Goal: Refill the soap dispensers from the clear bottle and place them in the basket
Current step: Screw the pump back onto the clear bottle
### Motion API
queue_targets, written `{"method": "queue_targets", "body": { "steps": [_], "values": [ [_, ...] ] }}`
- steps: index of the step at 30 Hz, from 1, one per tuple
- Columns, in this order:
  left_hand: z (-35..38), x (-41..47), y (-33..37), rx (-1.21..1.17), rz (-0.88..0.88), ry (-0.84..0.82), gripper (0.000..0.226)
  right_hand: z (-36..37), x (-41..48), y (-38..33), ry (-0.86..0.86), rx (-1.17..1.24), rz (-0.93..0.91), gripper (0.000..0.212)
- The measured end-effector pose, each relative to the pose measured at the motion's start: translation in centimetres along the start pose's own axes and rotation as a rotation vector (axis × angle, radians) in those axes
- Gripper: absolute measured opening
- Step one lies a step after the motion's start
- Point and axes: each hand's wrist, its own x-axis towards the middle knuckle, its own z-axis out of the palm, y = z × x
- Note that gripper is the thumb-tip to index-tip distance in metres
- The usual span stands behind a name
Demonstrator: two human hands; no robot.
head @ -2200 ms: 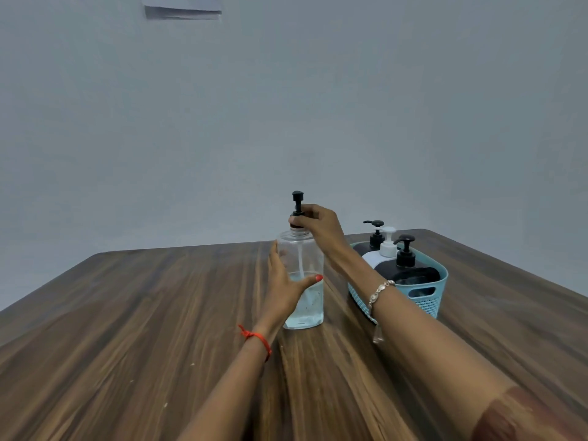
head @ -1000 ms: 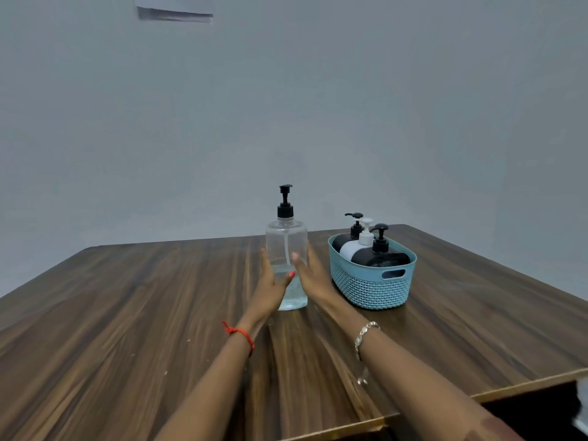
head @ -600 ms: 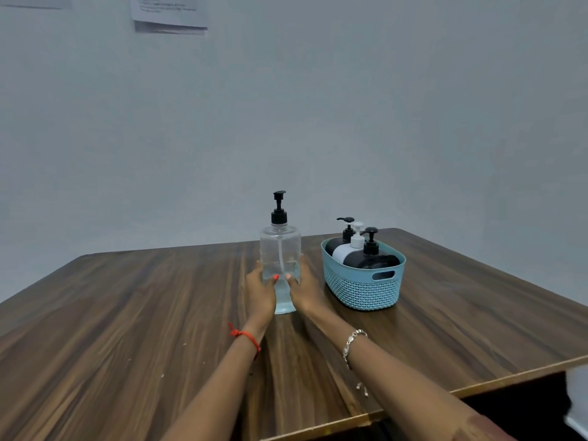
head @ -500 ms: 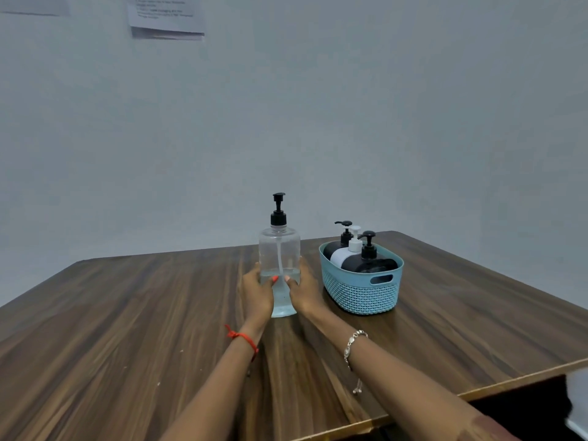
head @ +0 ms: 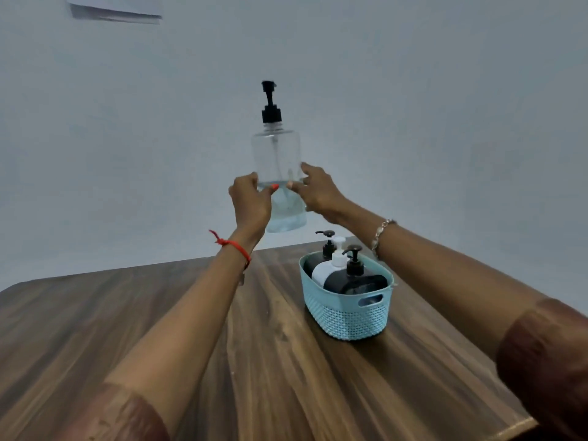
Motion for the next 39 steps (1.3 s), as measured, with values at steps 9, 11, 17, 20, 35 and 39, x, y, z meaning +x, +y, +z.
{"method": "queue_targets", "body": {
  "steps": [9, 11, 17, 20, 35, 39],
  "values": [
    [10.2, 8.0, -5.6, 0.032, 0.077, -0.202, 0.024, -4.2, 9.4, 9.0, 0.037, 0.122, 0.034, 0.042],
    [12.5, 8.9, -7.7, 0.057, 0.089, -0.275, 0.028, -4.3, 11.2, 12.6, 0.054, 0.161, 0.071, 0.051],
    [18.8, 10.4, -14.9, -0.034, -0.097, -0.523, 0.022, -4.0, 14.3, 22.9, 0.117, 0.164, 0.174, 0.048],
    [21.1, 10.4, -18.1, -0.082, -0.21, -0.6, 0.019, -3.8, 15.7, 26.9, 0.098, 0.149, 0.239, 0.05],
    [24.7, 8.3, -25.0, -0.107, -0.469, -0.872, 0.053, -2.7, 15.2, 35.8, 0.079, 0.144, 0.367, 0.053],
    [24.4, 7.8, -25.0, -0.115, -0.408, -0.908, 0.048, -2.7, 14.5, 36.2, 0.078, 0.131, 0.368, 0.053]
  ]
}}
